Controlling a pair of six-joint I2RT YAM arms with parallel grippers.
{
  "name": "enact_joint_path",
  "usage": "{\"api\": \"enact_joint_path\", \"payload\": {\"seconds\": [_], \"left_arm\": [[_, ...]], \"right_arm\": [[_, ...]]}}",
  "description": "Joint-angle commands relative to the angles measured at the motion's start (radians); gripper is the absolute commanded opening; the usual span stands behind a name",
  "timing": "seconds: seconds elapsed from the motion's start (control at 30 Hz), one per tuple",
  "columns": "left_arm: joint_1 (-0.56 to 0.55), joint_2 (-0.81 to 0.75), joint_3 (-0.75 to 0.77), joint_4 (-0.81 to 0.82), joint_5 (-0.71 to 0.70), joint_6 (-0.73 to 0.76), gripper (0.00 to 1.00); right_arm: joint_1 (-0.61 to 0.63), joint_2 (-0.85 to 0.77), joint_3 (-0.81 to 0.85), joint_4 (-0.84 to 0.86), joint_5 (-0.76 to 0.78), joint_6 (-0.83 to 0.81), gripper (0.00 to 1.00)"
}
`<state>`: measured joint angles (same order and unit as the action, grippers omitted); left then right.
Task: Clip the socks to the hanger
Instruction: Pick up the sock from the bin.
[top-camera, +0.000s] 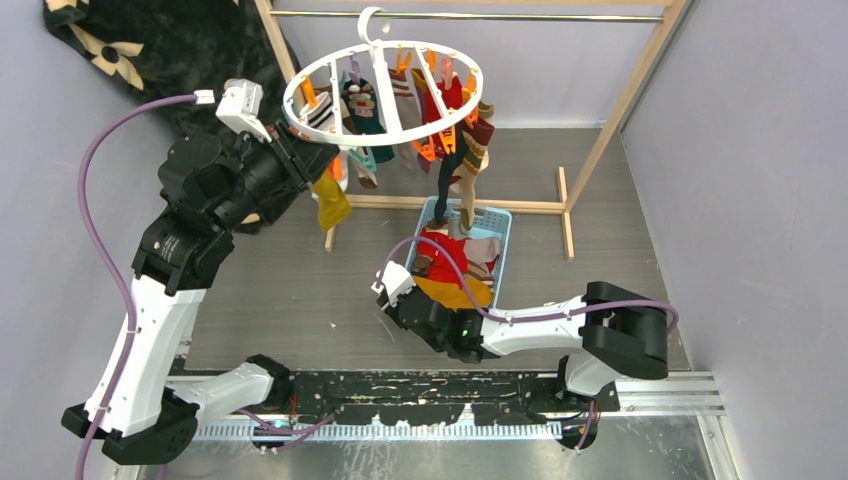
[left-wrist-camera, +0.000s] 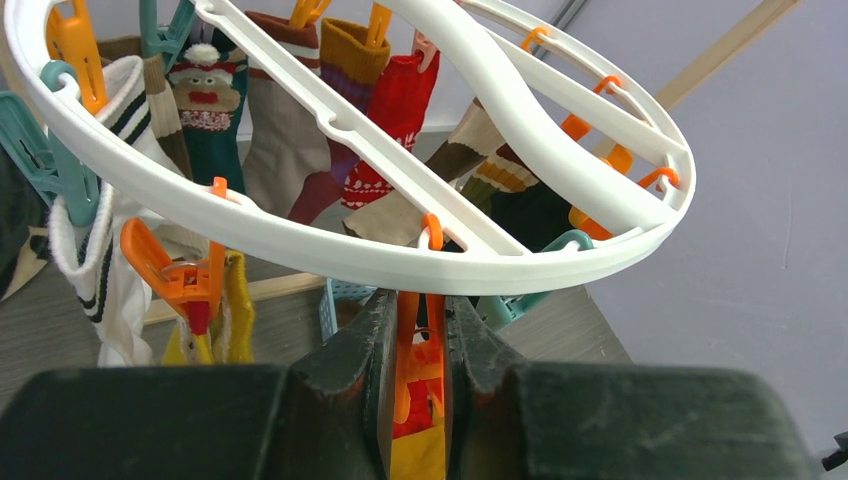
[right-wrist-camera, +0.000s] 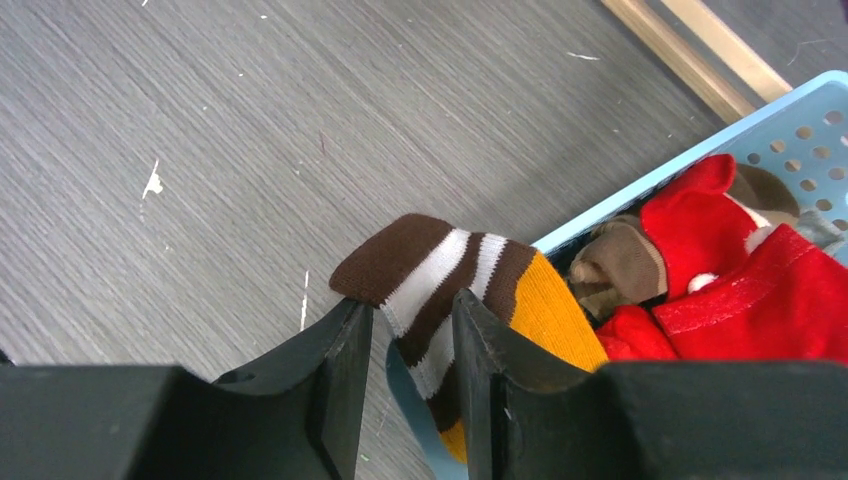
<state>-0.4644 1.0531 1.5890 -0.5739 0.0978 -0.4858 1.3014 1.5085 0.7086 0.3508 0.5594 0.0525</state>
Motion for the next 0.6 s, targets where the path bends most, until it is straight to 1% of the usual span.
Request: {"api": "enact_joint_path", "payload": {"seconds": [0.0,0.07,0.13,0.37,0.47,0.57], "left_arm": [[0.001,-0.025,-0.001,-0.014,0.023,0.010,0.10],[0.001,-0.024,-0.001,-0.012,0.025,0.009,0.10],[0.001,-0.024,-0.003,-0.012,0.026,0.009,0.10],[0.002,-0.025,-0.011,-0.012,0.025,0.005,0.10],[0.001,-0.027,-0.020,-0.013,0.026,0.004,0.10],[0.001,-0.030,-0.032,-0.012,0.026,0.000,0.10]], "right_arm": [[0.009,0.007,0.057,0.062,0.069,-0.044,0.41],[0.010,0.005,0.066,0.066,0.072,-0.046,0.40],[0.010,0.000,0.073,0.066,0.068,-0.073,0.35],[0.011,-0.032,0.079,0.054,0.051,-0.087,0.02],[0.013,-0.082,0.066,0.073,0.035,-0.083,0.01],[0.015,-0.140,0.061,0.130,0.031,-0.061,0.01]]}}
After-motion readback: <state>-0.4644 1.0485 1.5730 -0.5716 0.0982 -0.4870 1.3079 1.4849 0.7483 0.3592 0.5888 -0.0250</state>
